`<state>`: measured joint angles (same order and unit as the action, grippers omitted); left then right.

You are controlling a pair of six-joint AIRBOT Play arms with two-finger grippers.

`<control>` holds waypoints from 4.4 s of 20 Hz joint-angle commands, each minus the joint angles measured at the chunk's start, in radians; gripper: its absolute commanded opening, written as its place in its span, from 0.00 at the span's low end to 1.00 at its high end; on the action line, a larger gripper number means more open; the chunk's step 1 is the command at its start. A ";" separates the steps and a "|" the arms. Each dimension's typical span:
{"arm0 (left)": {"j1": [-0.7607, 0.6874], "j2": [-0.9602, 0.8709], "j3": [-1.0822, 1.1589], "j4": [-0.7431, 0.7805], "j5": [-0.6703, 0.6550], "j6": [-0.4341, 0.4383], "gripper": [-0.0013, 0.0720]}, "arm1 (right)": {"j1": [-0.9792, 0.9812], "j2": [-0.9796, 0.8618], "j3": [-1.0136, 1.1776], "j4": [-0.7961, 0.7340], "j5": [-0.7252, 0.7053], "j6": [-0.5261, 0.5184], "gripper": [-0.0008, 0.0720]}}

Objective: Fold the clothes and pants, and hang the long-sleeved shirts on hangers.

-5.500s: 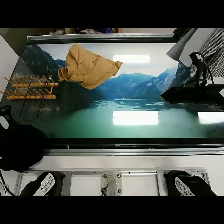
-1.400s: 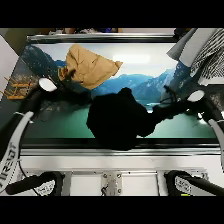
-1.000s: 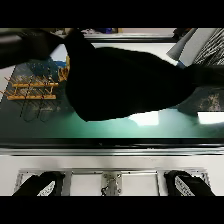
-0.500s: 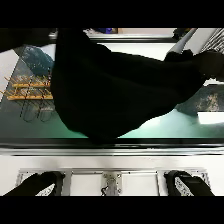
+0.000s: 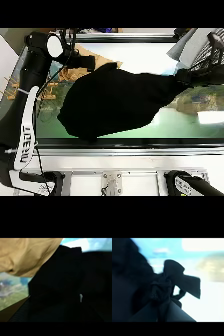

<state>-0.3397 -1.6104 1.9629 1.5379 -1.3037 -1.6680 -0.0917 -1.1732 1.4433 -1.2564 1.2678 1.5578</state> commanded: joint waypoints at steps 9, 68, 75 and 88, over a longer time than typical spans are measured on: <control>0.467 0.112 -0.608 -0.231 0.021 -0.061 0.95 | -0.006 -0.053 -0.010 -0.076 0.027 -0.001 0.04; 0.184 -0.244 -0.085 -0.386 -0.103 0.125 0.04 | -0.170 -0.412 0.400 -0.091 0.181 -0.026 0.89; 0.206 -0.249 -0.085 -0.386 -0.106 0.126 0.04 | -0.380 -0.222 -0.173 -0.024 0.063 -0.047 0.89; 0.188 -0.249 -0.085 -0.385 -0.082 0.127 0.04 | -0.172 -0.242 -0.629 0.319 -0.339 -0.196 0.18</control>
<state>-0.1513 -1.8587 1.8778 1.1522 -1.3872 -1.5414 -0.3073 -1.4147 0.8303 -0.9642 0.9722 1.4033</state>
